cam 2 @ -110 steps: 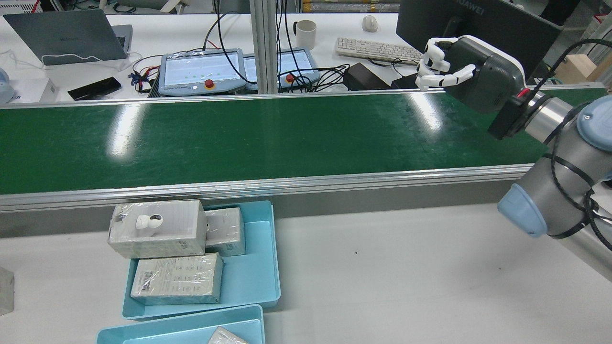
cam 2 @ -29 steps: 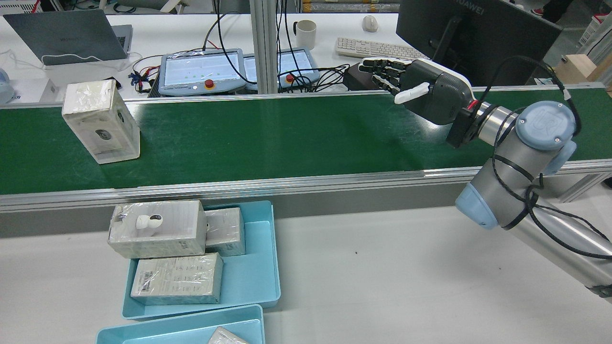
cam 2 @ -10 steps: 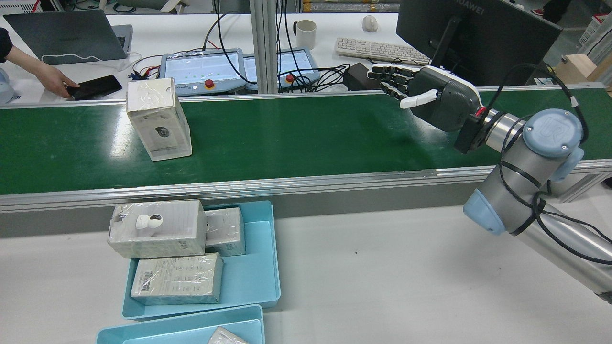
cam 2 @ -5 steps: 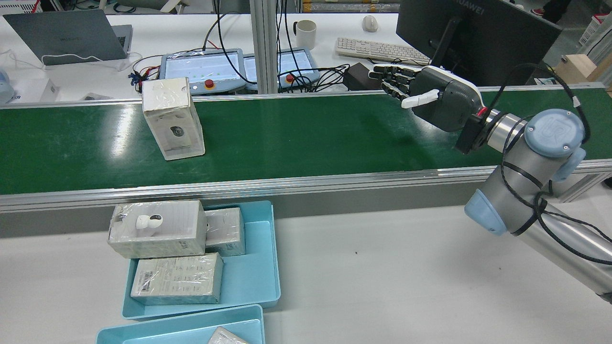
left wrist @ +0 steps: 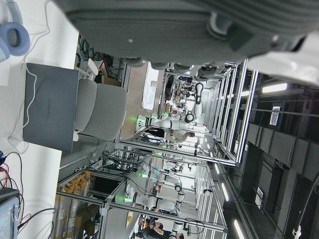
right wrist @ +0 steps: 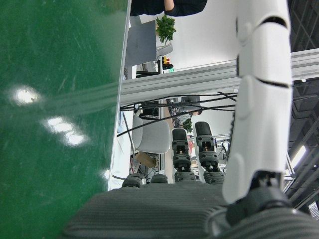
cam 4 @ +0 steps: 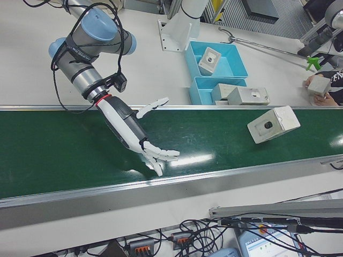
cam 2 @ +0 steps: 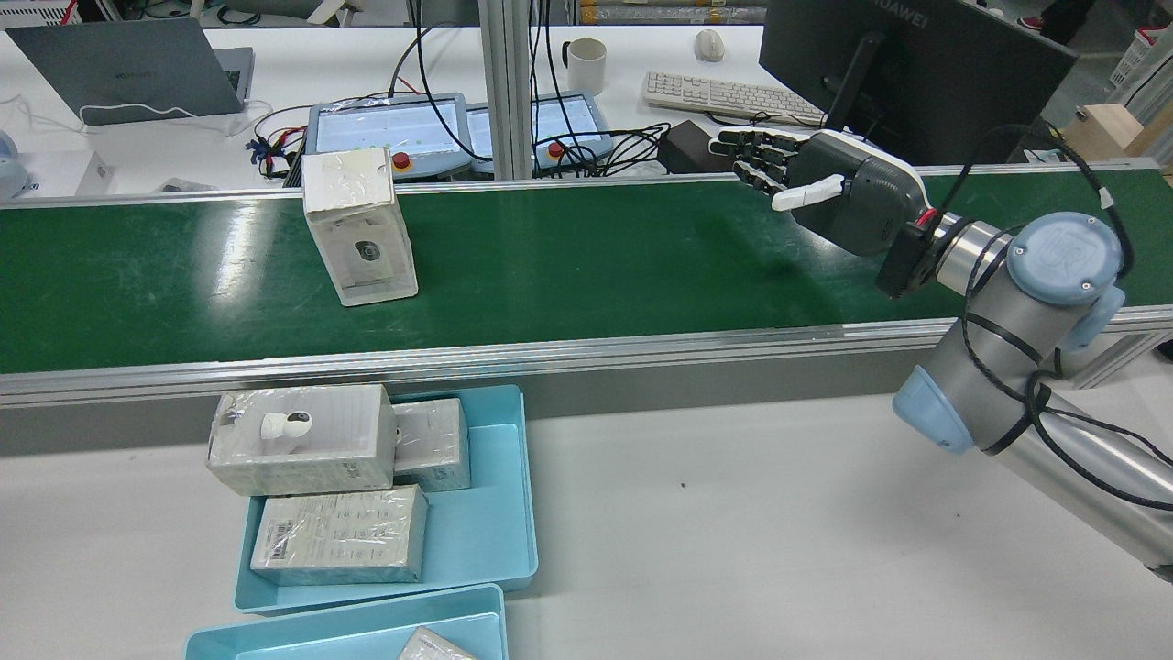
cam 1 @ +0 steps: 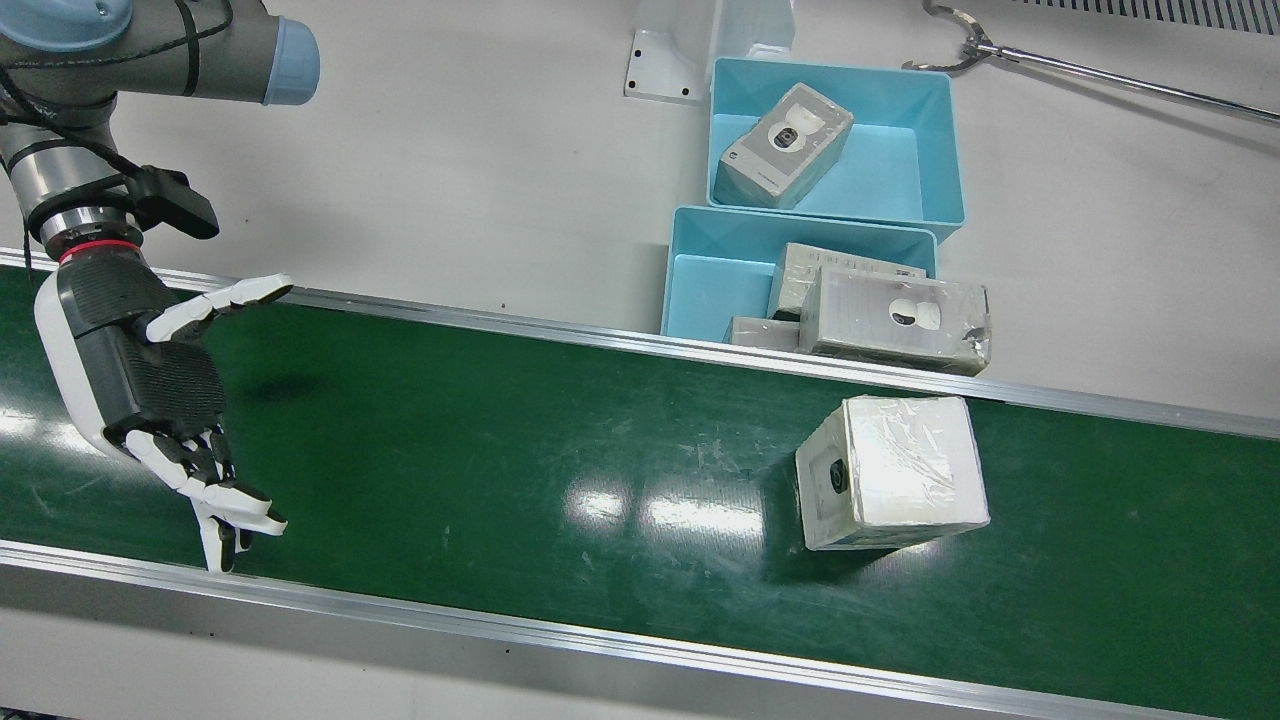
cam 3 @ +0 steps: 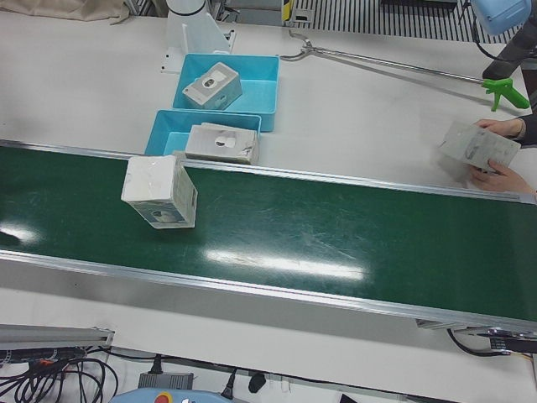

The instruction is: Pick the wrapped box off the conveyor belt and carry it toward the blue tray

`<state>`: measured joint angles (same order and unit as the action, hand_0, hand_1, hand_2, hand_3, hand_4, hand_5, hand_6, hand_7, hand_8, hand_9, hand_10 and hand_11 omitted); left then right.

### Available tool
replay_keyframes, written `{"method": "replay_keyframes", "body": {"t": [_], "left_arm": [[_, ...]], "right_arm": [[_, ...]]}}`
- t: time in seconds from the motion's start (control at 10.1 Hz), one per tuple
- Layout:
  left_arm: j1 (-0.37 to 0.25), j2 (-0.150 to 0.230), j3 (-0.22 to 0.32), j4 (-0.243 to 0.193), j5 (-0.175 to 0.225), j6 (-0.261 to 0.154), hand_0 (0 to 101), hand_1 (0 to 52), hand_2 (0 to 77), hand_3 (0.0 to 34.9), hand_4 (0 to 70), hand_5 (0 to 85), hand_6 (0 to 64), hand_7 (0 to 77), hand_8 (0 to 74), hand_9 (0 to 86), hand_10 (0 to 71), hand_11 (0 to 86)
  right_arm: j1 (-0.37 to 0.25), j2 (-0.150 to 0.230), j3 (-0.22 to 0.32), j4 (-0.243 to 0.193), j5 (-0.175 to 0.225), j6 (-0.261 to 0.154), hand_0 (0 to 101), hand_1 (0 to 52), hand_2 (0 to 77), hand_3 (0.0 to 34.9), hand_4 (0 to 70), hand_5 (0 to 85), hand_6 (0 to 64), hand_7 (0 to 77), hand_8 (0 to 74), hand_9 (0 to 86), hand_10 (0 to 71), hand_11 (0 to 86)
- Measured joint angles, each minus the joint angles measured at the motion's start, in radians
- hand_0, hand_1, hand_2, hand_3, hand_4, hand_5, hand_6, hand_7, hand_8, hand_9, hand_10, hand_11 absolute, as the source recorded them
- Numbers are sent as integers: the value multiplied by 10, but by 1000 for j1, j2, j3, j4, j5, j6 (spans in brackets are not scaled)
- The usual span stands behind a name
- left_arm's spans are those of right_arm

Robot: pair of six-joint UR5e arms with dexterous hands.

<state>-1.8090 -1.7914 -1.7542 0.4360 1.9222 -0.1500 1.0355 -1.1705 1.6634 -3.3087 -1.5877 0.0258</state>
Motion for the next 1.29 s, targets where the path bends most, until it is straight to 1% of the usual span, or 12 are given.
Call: {"method": "replay_keyframes", "body": {"t": [0.1, 0.99, 1.09, 1.19, 1.29], "left_arm": [[0, 0, 0, 0, 0, 0, 0, 0, 11, 0, 0, 5, 0, 5, 5, 0, 0, 5], [0, 0, 0, 0, 0, 0, 0, 0, 5, 0, 0, 5, 0, 5, 5, 0, 5, 0], [0, 0, 0, 0, 0, 0, 0, 0, 11, 0, 0, 5, 0, 5, 5, 5, 5, 0], [0, 0, 0, 0, 0, 0, 0, 0, 11, 0, 0, 5, 0, 5, 5, 5, 5, 0], [0, 0, 0, 0, 0, 0, 0, 0, 11, 0, 0, 11, 0, 5, 5, 5, 5, 0]], "right_arm": [[0, 0, 0, 0, 0, 0, 477, 131, 104, 19, 191, 158, 55, 158, 0, 16, 11, 27], [0, 2, 6, 0, 0, -1, 476, 131, 104, 16, 191, 158, 49, 158, 0, 16, 11, 27], [0, 2, 5, 0, -1, 0, 476, 131, 114, 15, 196, 158, 55, 175, 0, 16, 11, 27], [0, 2, 6, 0, -1, 0, 476, 131, 114, 15, 196, 158, 55, 175, 0, 16, 11, 27], [0, 3, 7, 0, -1, 0, 475, 131, 136, 18, 213, 196, 82, 218, 0, 22, 16, 44]]}}
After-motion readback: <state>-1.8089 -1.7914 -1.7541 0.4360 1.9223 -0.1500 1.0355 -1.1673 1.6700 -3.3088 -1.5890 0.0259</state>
